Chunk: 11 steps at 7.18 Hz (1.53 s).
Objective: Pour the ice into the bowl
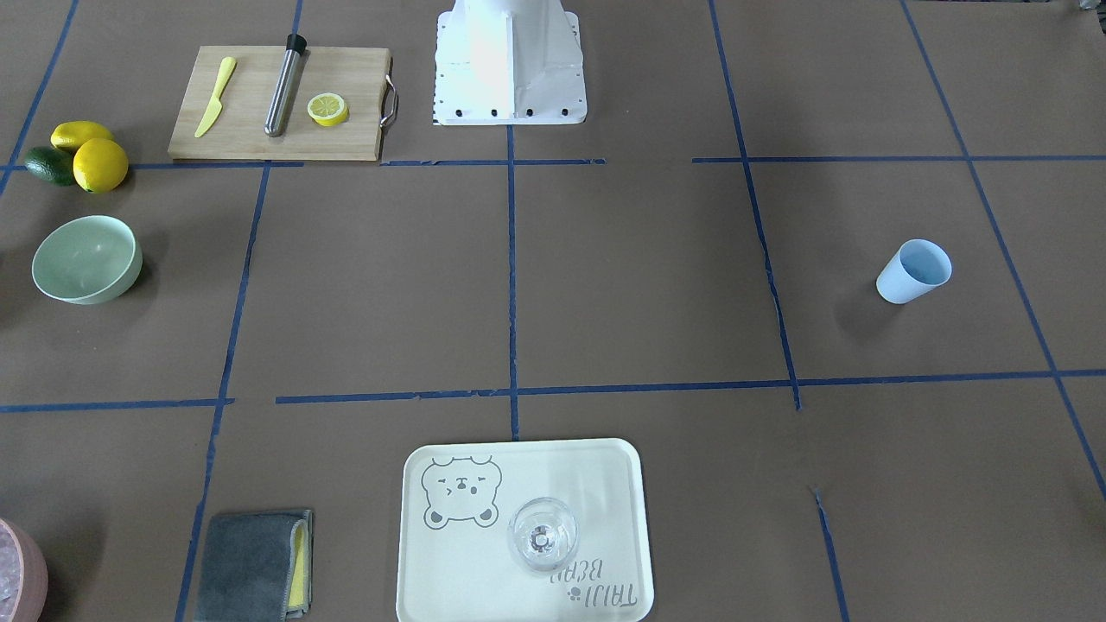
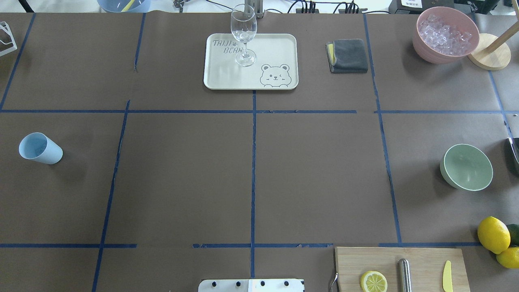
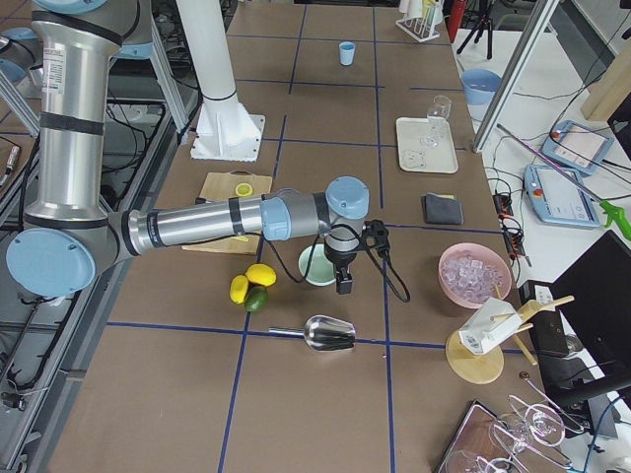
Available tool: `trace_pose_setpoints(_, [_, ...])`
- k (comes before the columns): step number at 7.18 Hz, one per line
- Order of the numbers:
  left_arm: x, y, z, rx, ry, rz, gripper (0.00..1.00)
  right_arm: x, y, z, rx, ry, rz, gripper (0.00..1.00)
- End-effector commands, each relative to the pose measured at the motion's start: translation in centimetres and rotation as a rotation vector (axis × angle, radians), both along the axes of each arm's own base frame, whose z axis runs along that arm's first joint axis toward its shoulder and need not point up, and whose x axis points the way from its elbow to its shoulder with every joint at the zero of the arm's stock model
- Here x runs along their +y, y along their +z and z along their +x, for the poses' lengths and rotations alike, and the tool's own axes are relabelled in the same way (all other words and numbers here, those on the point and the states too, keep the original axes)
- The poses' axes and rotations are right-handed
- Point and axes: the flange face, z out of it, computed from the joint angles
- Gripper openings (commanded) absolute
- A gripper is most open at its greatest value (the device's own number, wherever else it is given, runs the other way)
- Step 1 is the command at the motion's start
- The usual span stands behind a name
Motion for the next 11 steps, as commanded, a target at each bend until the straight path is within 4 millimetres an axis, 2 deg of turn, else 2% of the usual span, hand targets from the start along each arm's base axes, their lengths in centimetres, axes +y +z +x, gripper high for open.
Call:
trace_pose_setpoints(1, [-1.2, -1.7, 0.2, 0.011, 0.016, 0.062, 1.0, 0.1, 0.0, 0.4, -0.014, 0.01, -0.006, 1.0])
trace_pose_setpoints(2, [-1.3, -1.4, 0.2, 0.01, 0.021, 0.064, 1.0, 0.1, -0.1, 0.4, -0.017, 0.011, -0.004, 1.0])
trace_pose_setpoints(4, [-1.3, -3.0, 0.3, 0.013, 0.024, 0.098, 1.0, -0.1, -0.3, 0.5, -0.013, 0.013, 0.0, 1.0])
trace_pose_setpoints(8, [-1.5, -3.2, 1.6, 0.013, 0.074, 0.144, 1.0, 0.3, 0.2, 0.1, -0.024, 0.004, -0.014, 1.0])
trace_pose_setpoints(9, [-1.4, -3.0, 1.8, 0.014, 0.082, 0.142, 1.0, 0.5, -0.4, -2.8, -0.088, -0.063, -0.01, 1.0])
trace_pose_setpoints(10, [-1.4, -3.0, 1.8, 0.014, 0.082, 0.14, 1.0, 0.6, 0.8, -6.1, -0.082, -0.114, -0.017, 1.0])
trace_pose_setpoints(11, [-1.4, -2.9, 1.9, 0.014, 0.084, 0.139, 1.0, 0.2, 2.5, -7.5, -0.089, -0.084, -0.021, 1.0])
